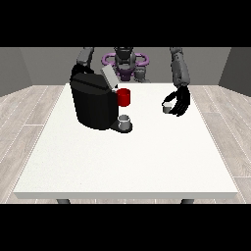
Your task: Insert the coffee pod into the coffee machine and close the lid
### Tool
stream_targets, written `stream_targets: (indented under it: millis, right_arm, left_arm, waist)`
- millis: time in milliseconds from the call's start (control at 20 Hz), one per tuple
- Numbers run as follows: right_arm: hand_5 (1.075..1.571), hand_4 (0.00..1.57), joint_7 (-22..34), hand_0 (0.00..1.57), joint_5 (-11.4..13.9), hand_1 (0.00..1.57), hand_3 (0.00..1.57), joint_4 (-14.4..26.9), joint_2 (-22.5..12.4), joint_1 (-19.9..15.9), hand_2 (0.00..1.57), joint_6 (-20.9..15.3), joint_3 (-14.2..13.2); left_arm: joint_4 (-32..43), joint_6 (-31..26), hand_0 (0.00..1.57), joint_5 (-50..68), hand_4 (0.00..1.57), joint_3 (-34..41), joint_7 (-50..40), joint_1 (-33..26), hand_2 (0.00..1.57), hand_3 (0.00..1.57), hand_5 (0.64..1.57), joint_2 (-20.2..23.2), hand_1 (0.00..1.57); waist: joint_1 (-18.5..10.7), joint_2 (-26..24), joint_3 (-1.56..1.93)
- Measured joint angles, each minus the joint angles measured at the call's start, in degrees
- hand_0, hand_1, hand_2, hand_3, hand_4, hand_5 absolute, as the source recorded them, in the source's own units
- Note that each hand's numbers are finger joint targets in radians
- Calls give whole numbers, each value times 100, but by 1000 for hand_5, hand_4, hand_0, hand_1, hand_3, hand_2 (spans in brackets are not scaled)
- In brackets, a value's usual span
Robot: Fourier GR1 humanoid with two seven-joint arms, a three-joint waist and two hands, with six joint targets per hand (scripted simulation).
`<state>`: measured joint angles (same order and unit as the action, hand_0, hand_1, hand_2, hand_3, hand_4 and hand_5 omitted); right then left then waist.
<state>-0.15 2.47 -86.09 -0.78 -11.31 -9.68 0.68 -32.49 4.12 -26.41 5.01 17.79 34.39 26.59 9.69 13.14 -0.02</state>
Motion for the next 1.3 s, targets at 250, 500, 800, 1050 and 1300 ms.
stream_targets:
  millis: [250,500,800,1050,1300]
  right_arm:
    - [1571,514,45,0,-115,0,0,-86,-42,-114,0,68,-84]
    - [1571,426,43,0,-246,0,0,-120,-102,-90,0,144,-146]
    - [1571,445,-81,0,-335,0,0,135,-140,-112,0,180,-249]
    - [1571,505,19,0,-378,0,0,434,-96,-135,0,121,-329]
    - [1571,507,-194,0,-335,0,0,786,-53,-244,0,81,-344]
  left_arm:
    - [174,392,899,-278,309,-48,136,111,1011,776,1571,29,899]
    - [323,494,1225,-498,473,-119,335,175,1358,1305,1571,86,1225]
    - [287,136,1450,-532,623,-128,522,496,1452,1388,1571,170,1450]
    - [80,-298,1289,-559,557,-217,455,806,1362,1337,1571,142,1289]
    - [-135,-655,1256,-602,545,-270,251,1188,1331,1292,1571,91,1256]
  waist:
    - [72,114,6]
    - [73,154,17]
    - [12,55,5]
    - [-49,-272,5]
    - [-98,-366,4]
